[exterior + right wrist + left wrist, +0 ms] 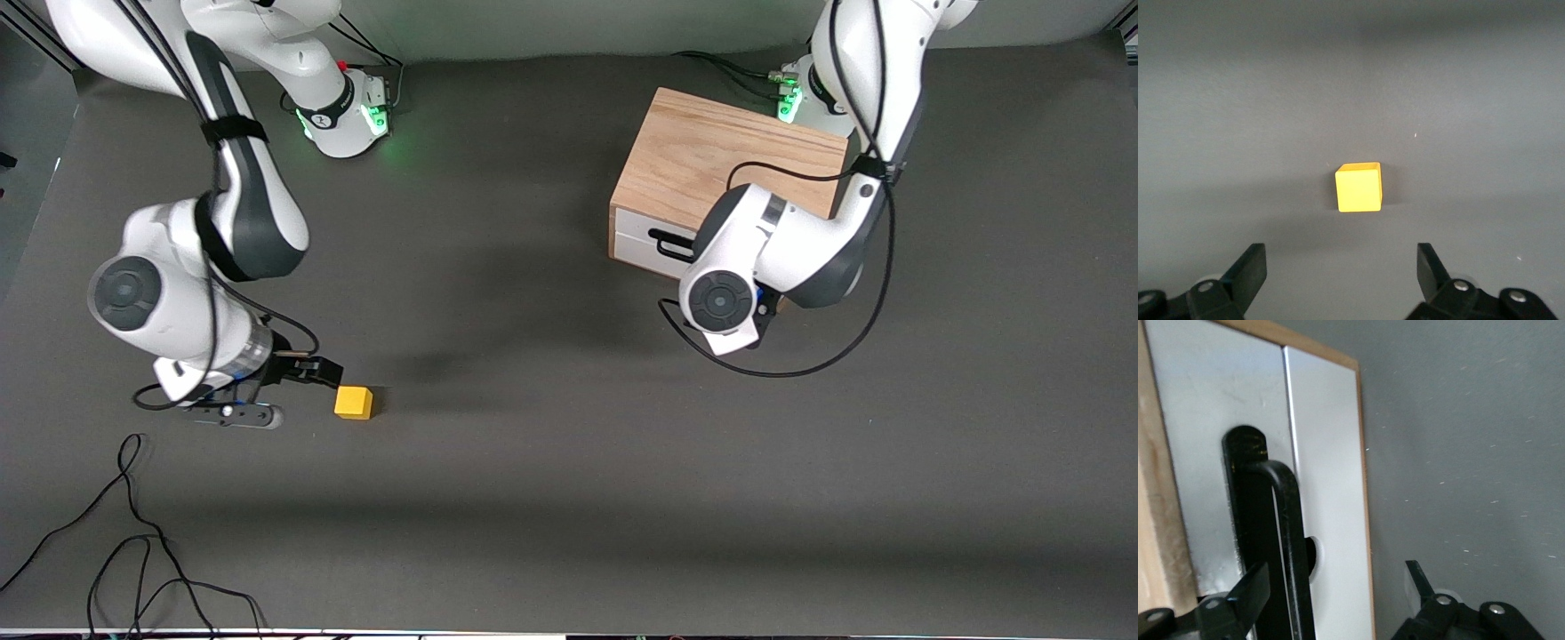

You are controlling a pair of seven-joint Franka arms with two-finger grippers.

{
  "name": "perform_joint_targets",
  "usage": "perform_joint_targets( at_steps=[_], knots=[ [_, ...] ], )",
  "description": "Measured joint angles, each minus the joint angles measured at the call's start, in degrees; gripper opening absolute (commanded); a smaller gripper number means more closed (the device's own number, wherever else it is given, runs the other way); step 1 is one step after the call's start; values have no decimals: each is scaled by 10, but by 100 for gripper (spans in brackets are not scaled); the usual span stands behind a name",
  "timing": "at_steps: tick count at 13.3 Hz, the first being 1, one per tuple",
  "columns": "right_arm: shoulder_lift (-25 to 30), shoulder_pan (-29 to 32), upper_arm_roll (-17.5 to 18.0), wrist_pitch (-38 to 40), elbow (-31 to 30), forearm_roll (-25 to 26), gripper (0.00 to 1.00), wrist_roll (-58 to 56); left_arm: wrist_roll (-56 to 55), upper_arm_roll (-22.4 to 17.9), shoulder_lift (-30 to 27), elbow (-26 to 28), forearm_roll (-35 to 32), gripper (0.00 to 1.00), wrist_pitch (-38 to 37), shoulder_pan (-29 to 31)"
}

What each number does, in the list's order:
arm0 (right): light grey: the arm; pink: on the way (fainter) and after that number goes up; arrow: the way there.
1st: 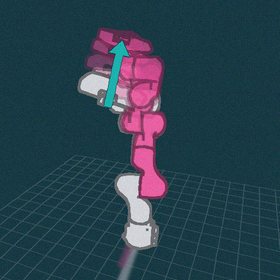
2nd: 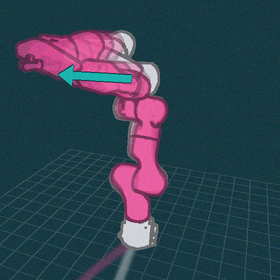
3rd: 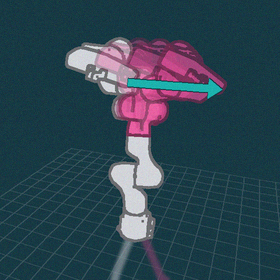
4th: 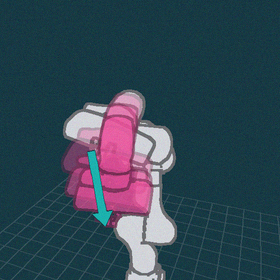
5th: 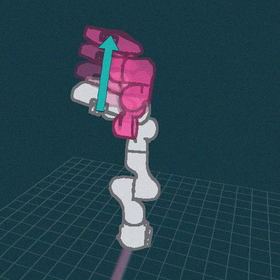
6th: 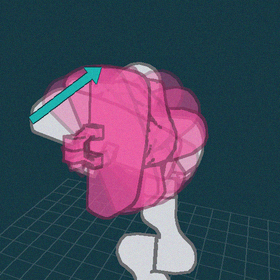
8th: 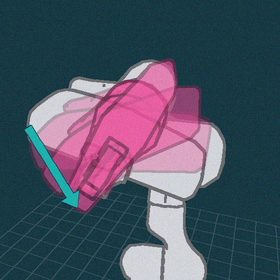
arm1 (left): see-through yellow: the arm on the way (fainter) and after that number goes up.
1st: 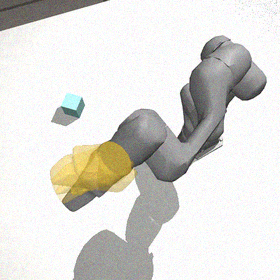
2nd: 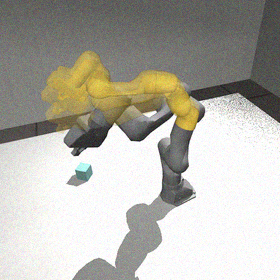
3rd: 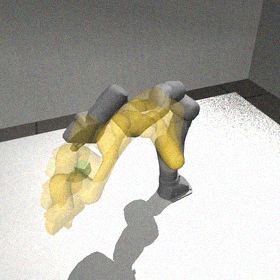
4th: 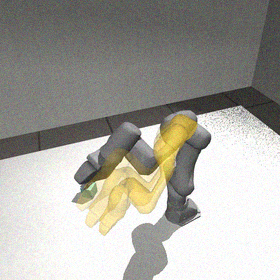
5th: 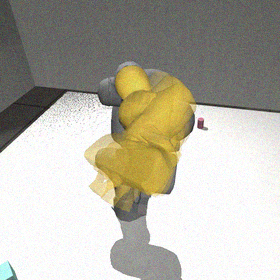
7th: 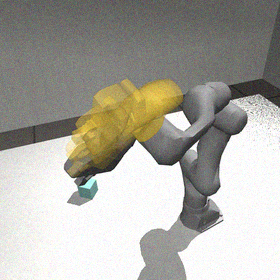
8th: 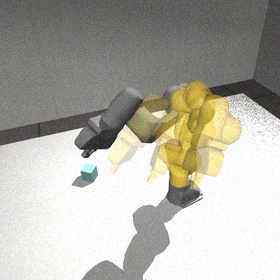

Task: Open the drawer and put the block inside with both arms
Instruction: 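Grasp the yellow cube with the right gripper while the left gripper hooks the handle, then pull the drawer open with the left gripper while the right gripper lifts the cube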

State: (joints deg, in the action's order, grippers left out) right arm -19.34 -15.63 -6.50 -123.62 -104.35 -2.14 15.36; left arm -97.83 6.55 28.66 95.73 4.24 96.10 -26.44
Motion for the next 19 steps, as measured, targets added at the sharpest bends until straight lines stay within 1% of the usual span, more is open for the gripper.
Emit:
perform_joint_targets(
  at_steps=[1, 2, 3, 4, 5, 7, 8, 11, 13, 14, 15, 17, 18, 19],
  knots=[
    [-9, 0, 0, -22, -15, 0, 100, 0, -2, 0, 0, 8, 0, 88, 0, -3],
    [-23, 0, 0, -44, -24, 0, 100, 0, -2, -1, 0, 13, 0, 86, 1, -4],
    [-40, -1, 0, -68, -28, 0, 100, 0, -2, -1, 0, 14, 0, 77, 1, -4],
    [-56, 0, 0, -90, -29, 0, 100, 0, -2, -1, 0, 14, 0, 73, 1, -4],
    [-71, 0, 0, -108, -29, 0, 100, 0, -2, -1, 0, 13, -1, 73, 0, -4],
    [-94, 0, 0, -132, -28, -1, 100, 1, -2, -2, -3, 13, -1, 86, 2, -4],
    [-102, 0, 0, -141, -28, -1, 100, 1, -2, -2, -1, 14, -1, 88, 9, -4],
    [-123, -1, 0, -170, -28, -1, 100, 1, -2, -4, 2, 13, -1, 88, 14, -4],
    [-133, -1, 0, -182, -28, -1, 100, 1, -2, -4, 2, 13, -1, 84, 14, -4],
    [-137, 0, 0, -186, -28, -1, 100, 1, -2, -4, 2, 13, -1, 79, 14, -4],
    [-141, 0, 0, -192, -28, -1, 100, 2, -2, -4, 2, 13, -2, 70, 14, -4],
    [-148, 0, 0, -202, -28, -1, 100, 2, -2, -5, 2, 13, -8, 39, 24, -4],
    [-152, 0, 0, -205, -28, -1, 100, 2, -2, -4, 3, 14, -11, 33, 27, -4],
    [-155, -1, 0, -209, -28, -1, 100, 2, -2, -4, 3, 14, -16, 33, 33, -4]
  ],
)
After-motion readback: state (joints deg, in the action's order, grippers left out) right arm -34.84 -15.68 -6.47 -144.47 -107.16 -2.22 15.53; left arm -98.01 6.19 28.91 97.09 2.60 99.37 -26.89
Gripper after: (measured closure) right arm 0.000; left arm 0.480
